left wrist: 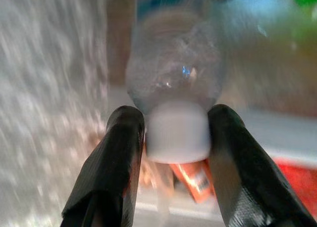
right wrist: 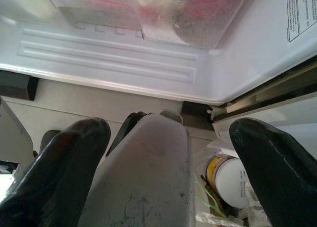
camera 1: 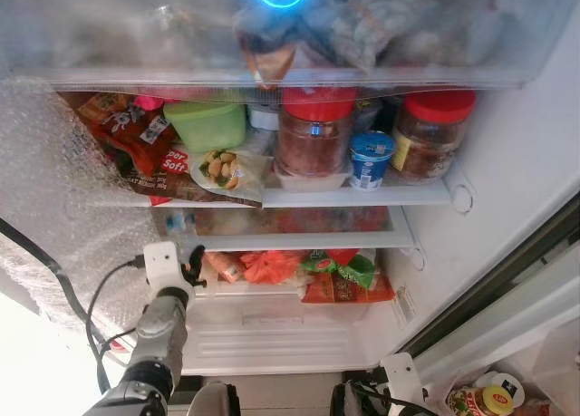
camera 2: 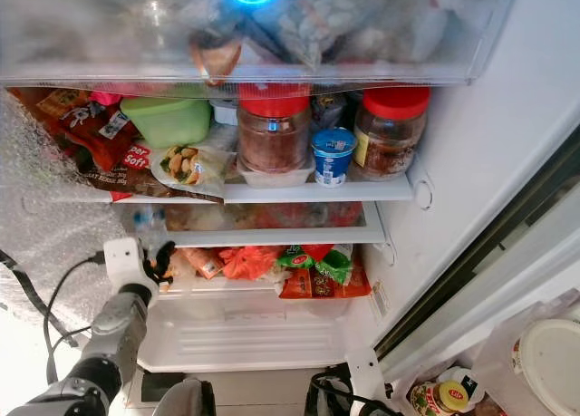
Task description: Restocking fridge
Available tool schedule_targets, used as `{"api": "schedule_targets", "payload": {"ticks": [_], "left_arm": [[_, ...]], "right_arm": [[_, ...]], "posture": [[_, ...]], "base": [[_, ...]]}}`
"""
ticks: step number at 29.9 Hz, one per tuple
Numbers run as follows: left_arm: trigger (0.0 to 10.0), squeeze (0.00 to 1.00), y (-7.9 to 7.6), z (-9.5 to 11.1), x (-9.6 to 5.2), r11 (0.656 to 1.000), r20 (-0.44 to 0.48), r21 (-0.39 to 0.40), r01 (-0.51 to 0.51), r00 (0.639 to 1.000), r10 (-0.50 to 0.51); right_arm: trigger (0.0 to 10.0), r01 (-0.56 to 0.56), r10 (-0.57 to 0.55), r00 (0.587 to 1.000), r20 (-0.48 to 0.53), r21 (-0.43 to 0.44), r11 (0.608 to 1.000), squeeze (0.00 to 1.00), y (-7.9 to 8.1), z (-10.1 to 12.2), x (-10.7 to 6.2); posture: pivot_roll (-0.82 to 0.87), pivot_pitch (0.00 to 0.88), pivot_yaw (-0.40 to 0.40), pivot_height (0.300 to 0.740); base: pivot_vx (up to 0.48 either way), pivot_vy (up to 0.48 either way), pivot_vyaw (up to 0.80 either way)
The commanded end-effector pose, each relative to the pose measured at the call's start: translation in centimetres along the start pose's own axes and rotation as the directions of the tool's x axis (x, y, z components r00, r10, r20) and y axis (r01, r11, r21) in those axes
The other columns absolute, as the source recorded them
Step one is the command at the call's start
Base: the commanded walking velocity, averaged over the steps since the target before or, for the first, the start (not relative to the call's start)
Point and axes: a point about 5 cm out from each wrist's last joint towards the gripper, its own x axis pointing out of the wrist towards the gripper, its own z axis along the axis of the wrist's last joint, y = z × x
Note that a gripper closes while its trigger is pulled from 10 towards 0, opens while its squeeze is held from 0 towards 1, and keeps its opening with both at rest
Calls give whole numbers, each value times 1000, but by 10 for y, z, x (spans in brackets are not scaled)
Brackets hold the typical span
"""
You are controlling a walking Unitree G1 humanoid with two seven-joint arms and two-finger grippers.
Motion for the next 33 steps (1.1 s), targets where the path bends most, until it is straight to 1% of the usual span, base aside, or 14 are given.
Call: {"api": "schedule_targets", "payload": {"ticks": [1,3,8,15,16,19,21,22,23,25,28,29,32,33], "left_arm": [[10000,0,5,6,2,1000,23,-6,-28,999,28],[10000,0,5,9,3,999,39,-20,-28,999,29],[10000,0,6,25,7,1000,123,4,-29,992,28],[10000,0,5,27,8,999,130,37,-20,991,15],[10000,0,4,28,8,999,131,44,-14,991,8],[10000,0,-9,28,7,994,145,95,60,987,-74],[10000,0,-22,25,3,971,139,189,148,974,-176],[10000,0,-25,23,2,963,136,212,169,970,-200],[10000,0,-32,19,-3,944,128,244,224,957,-260],[10000,0,-38,13,-10,924,118,267,273,943,-312],[10000,0,-40,8,-17,914,119,281,293,934,-336],[10000,0,-38,6,-21,921,127,270,280,938,-322],[10000,0,-36,4,-25,926,132,261,272,940,-314],[10000,0,-34,1,-31,928,136,266,260,943,-303]], "right_arm": [[10000,29,-29,999,-29,23,999,0,-6,-7,-3],[10000,31,-31,999,-29,22,999,0,-7,-7,-3],[10000,47,-46,999,-27,33,998,0,-11,-6,-4],[10000,44,-43,999,-31,29,999,0,-10,-7,-4],[10000,44,-43,999,-29,30,999,0,-9,-7,-4],[10000,39,-38,999,-20,30,999,0,-8,-6,-3],[10000,40,-39,999,-14,32,999,0,-7,-5,-3],[10000,39,-39,999,-13,31,999,0,-7,-5,-3],[10000,38,-38,999,-10,31,999,0,-7,-4,-3],[10000,39,-39,999,-8,32,999,0,-8,-4,-3],[10000,36,-36,999,-3,31,999,0,-8,-4,-3],[10000,36,-36,999,1,33,999,0,-7,-3,-2],[10000,34,-34,999,3,33,999,0,-7,-2,-2],[10000,25,-25,1000,6,26,999,0,-5,-1,-2]], "posture": [[6,83,-43,648],[3,82,-41,648],[7,84,-40,648],[7,83,-34,648],[5,83,-34,648],[6,83,-34,648],[6,82,-34,648],[6,82,-34,648],[7,82,-33,648],[6,81,-32,648],[7,81,-30,648],[7,82,-29,648],[7,82,-29,648],[10,81,-29,648]], "base": [[0,0,0],[0,0,0],[0,0,0],[0,0,0],[0,0,0],[0,0,0],[0,0,0],[0,0,0],[0,0,0],[0,0,0],[0,0,0],[0,0,0],[0,0,0],[0,0,0]]}}
